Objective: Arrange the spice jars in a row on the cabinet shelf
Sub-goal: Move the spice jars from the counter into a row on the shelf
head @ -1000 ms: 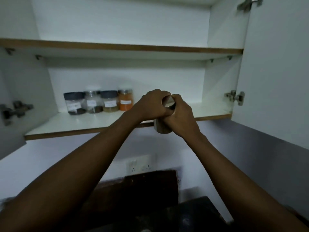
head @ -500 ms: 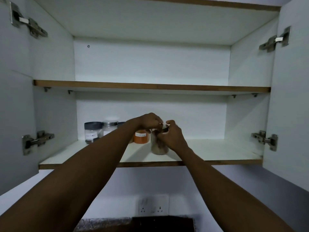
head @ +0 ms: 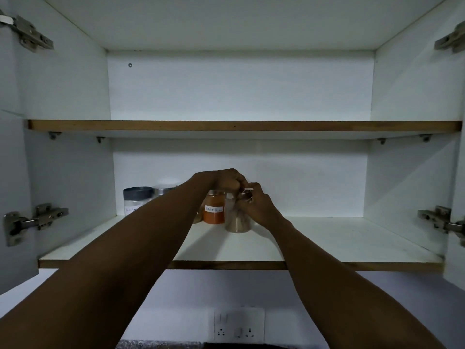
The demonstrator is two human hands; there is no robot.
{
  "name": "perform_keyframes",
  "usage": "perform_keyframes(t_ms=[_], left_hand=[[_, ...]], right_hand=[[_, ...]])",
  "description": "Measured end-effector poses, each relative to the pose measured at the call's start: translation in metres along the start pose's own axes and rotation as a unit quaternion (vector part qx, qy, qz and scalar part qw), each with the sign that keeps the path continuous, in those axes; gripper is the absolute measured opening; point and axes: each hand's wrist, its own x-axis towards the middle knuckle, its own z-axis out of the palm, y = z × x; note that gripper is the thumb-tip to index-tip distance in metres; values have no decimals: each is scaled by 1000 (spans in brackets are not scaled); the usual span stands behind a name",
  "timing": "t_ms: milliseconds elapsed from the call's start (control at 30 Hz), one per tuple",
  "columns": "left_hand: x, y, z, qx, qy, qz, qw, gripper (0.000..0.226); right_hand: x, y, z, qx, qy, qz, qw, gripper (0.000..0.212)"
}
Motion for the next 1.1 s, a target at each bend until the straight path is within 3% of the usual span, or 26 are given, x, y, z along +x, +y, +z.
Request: perform_keyframes(t_ms=[100, 167, 400, 600, 733, 933, 1000, 1100], left_hand=[[14, -6, 1, 1, 10, -10, 1000, 45], [23, -11, 2, 15, 27, -22, 999, 44], [45, -23, 10, 184, 68, -74, 978, 71], [45, -17, 5, 69, 23, -29, 997, 38], [42, -19, 5, -11, -2, 8, 1000, 42], [47, -30, 7, -22, 11, 23, 999, 45], [51, -33, 8, 0, 19, 10, 1000, 46], [59, -38, 12, 133, 64, -27, 989, 65]], right_hand=[[3, 14, 8, 10, 28, -32, 999, 60], [0, 22, 14, -7, 46, -41, 998, 74], [-3, 34, 17, -27, 52, -23, 998, 71], [-5, 40, 17, -80, 52, 9, 995, 81], [-6, 38, 16, -95, 63, 14, 993, 68], [-7, 37, 16, -117, 78, -5, 990, 42], [-8, 37, 16, -114, 86, -8, 990, 38], [-10, 36, 15, -115, 81, -9, 990, 37]])
